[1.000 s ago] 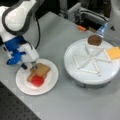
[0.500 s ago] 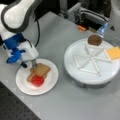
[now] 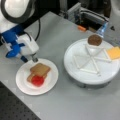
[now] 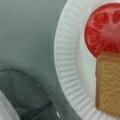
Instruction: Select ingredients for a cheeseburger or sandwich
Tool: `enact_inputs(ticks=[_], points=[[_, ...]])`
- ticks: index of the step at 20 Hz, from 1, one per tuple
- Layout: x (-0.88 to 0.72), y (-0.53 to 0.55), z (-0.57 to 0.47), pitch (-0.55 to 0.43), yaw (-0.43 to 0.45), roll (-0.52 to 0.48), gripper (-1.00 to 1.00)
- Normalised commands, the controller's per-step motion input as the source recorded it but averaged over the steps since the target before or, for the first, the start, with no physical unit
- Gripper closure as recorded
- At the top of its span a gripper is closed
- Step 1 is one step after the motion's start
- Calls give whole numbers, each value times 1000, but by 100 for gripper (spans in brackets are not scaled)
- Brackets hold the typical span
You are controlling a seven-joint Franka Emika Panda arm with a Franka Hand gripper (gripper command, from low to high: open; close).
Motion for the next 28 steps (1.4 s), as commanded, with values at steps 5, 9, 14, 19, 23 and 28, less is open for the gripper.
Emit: enact_inputs(ticks=[5, 9, 14, 19, 23, 28], points=[[-20, 621, 214, 33, -92, -747, -100], [-41, 518, 156, -35, -125, -682, -100], [-209, 402, 183, -33, -36, -604, -100], [-368, 385, 124, -35, 43, -425, -100], [-423, 288, -79, -68, -14, -249, -100], [-463, 153, -155, -143, -25, -219, -100]])
